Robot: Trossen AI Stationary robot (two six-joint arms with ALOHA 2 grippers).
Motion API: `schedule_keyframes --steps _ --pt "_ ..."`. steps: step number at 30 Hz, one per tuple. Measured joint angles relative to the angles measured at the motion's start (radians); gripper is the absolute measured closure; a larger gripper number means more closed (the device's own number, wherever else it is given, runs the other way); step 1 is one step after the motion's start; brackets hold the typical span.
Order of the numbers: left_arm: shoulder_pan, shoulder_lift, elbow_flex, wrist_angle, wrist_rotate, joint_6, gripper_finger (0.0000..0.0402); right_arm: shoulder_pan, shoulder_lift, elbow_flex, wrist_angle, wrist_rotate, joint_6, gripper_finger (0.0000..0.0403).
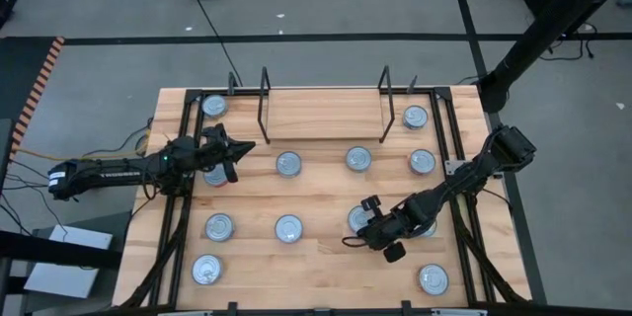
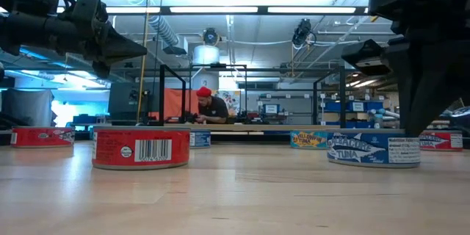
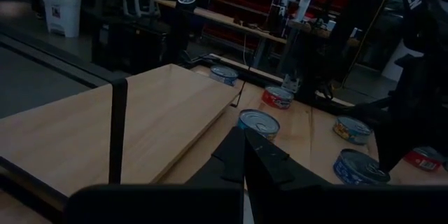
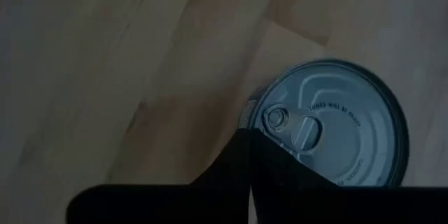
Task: Stack canned seafood by type on shelf
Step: Put the blue tuna can on the shelf
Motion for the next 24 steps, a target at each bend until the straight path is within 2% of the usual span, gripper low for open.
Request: schedule_keyframes --steps 15,24 --pt "0.000 0.000 0.000 0.000 0.000 -0.006 0.0396 -0.088 0.004 0.110 0.003 -0.266 0.152 0.0400" --pt "0.000 0.000 0.000 0.000 0.001 -0.026 0.0396 -0.169 0.004 0.122 0.151 -0.477 0.280 0.0400"
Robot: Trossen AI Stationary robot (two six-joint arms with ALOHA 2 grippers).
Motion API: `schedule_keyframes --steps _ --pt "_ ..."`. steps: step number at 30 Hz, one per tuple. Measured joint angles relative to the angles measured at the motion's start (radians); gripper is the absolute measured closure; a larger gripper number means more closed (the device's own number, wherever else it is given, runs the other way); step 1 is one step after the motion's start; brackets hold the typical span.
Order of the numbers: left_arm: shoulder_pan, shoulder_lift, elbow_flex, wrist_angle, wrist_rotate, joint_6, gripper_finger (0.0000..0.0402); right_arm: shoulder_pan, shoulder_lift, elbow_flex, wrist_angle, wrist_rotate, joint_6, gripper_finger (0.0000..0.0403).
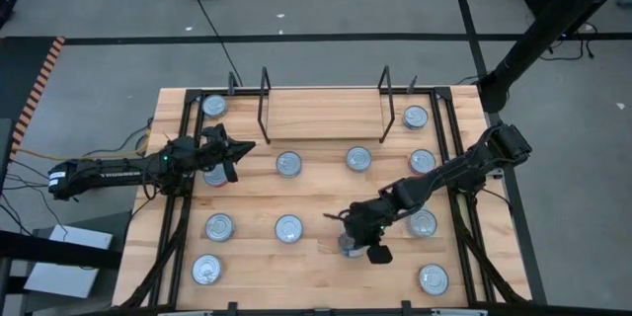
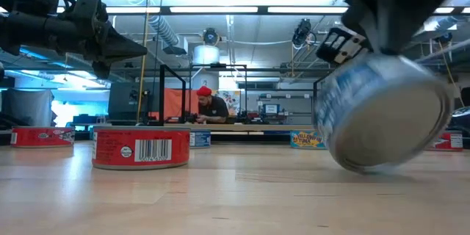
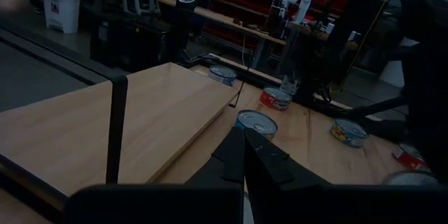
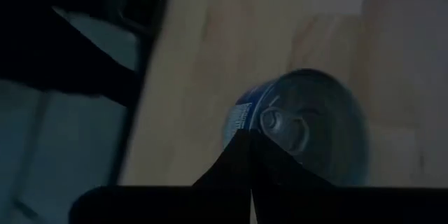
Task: Stack canned seafood by type on shelf
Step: Put the blue tuna can on the shelf
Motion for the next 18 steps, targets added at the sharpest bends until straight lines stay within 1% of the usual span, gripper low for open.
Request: schedule_keyframes --steps 5,12,15,18 --pt "0.000 0.000 0.000 0.000 0.000 0.000 0.0396 -0.053 -0.002 0.001 0.032 -0.052 0.080 0.0400" --pt "0.000 0.000 0.000 0.000 0.001 -0.001 0.0396 -0.099 -0.003 0.002 -0.007 -0.030 0.100 0.0399" --pt "0.000 0.000 0.000 0.000 0.001 -0.001 0.0396 -0.107 -0.003 0.002 -0.008 -0.030 0.117 0.0388" --pt "0.000 0.000 0.000 0.000 0.001 -0.001 0.0396 -0.108 -0.014 0.005 -0.012 -0.036 0.141 0.0363"
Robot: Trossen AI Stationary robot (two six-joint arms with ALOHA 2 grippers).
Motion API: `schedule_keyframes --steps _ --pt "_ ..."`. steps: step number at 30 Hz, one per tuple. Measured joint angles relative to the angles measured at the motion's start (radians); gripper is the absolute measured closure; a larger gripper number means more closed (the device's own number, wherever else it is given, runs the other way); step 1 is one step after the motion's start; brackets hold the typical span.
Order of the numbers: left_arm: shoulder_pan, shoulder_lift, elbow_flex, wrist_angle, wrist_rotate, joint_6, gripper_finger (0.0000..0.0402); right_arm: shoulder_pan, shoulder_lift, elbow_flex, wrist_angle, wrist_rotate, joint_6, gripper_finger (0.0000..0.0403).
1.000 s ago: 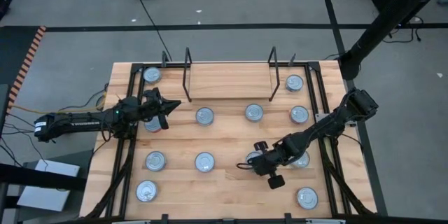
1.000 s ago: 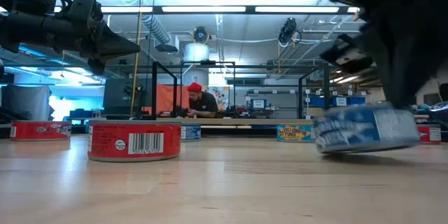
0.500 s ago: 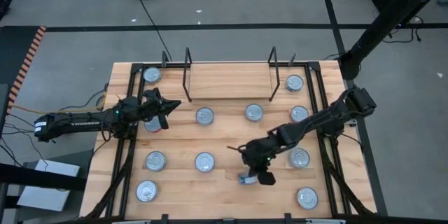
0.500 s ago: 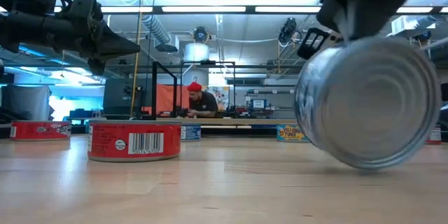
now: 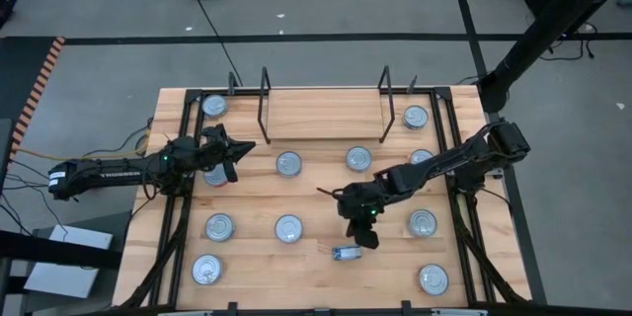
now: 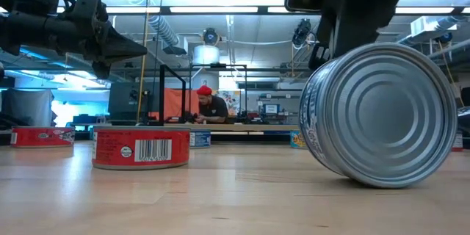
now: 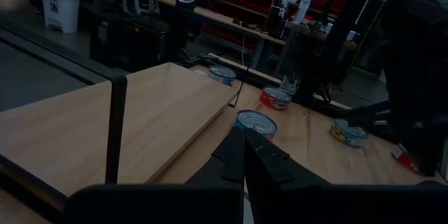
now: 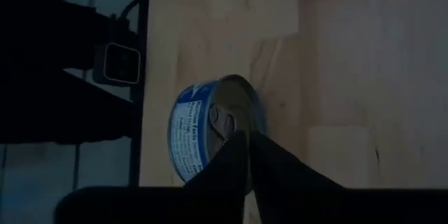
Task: Stack canned seafood by type on shelf
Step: Put the blue tuna can on the shelf
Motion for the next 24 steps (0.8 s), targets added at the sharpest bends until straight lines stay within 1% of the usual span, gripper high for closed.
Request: schedule_keyframes --steps 2,5,10,12,15,19,24 --pt "0.000 0.000 0.000 0.000 0.002 0.000 0.0396 0.002 -0.014 0.019 -0.023 0.015 0.012 0.0342" --pt "0.000 0.000 0.000 0.000 0.002 -0.001 0.0396 0.023 -0.031 0.076 -0.084 0.069 0.012 0.0305" --pt "0.000 0.001 0.001 -0.002 0.002 -0.029 0.0396 0.094 -0.021 0.196 -0.186 0.171 -0.032 0.0240" --pt "0.000 0.005 0.001 -0.002 0.007 -0.033 0.0396 0.129 -0.020 0.210 -0.220 0.236 -0.036 0.0216" --pt "-0.001 0.008 0.001 0.000 0.013 -0.053 0.0396 0.164 -0.019 0.211 -0.256 0.301 0.027 0.0182" --pt "0.000 0.013 0.001 0.005 0.043 -0.058 0.0396 0.212 -0.019 0.211 -0.296 0.338 0.095 0.0153" --pt "0.000 0.013 0.001 0.003 0.077 -0.064 0.0396 0.276 -0.014 0.212 -0.299 0.373 0.174 0.0142"
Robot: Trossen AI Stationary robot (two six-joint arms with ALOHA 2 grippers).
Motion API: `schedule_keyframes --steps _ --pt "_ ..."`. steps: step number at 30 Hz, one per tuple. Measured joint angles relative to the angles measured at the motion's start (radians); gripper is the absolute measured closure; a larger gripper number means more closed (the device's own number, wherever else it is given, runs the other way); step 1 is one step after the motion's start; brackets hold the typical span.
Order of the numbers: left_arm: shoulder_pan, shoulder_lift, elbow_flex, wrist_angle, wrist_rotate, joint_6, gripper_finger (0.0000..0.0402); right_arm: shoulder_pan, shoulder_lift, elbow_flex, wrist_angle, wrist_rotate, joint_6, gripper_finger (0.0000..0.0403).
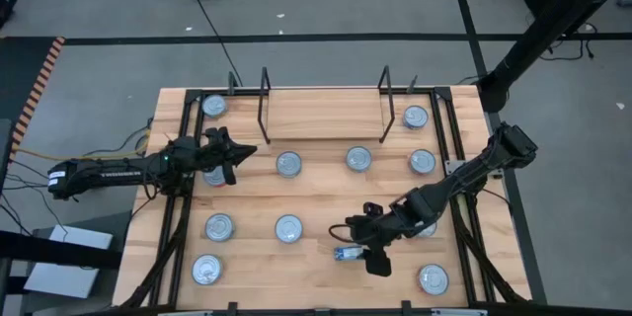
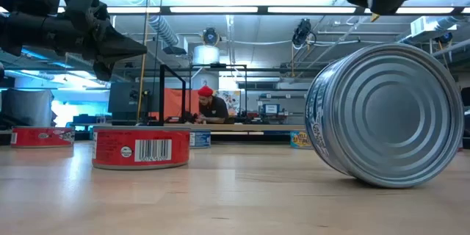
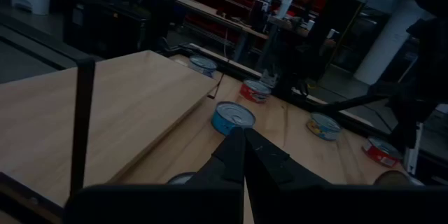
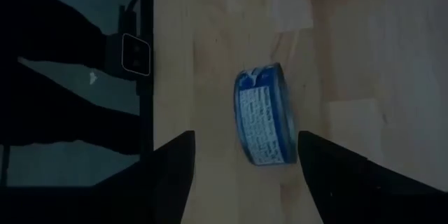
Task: Stack canned seafood by type on shelf
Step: Put the blue tuna can on the shelf
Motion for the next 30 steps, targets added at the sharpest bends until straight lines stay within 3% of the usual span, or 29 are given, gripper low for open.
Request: schedule_keyframes --steps 14,18,30 --pt "0.000 0.010 0.000 -0.004 0.062 -0.009 0.0396 0.088 0.107 0.000 0.048 -0.028 0.208 0.0206" --pt "0.000 0.015 0.000 -0.004 0.066 -0.010 0.0396 0.087 0.083 0.031 -0.035 0.023 0.259 0.0189" --pt "0.000 0.040 0.000 -0.004 0.066 -0.007 0.0396 0.005 0.094 0.089 -0.115 0.107 -0.024 0.0109"
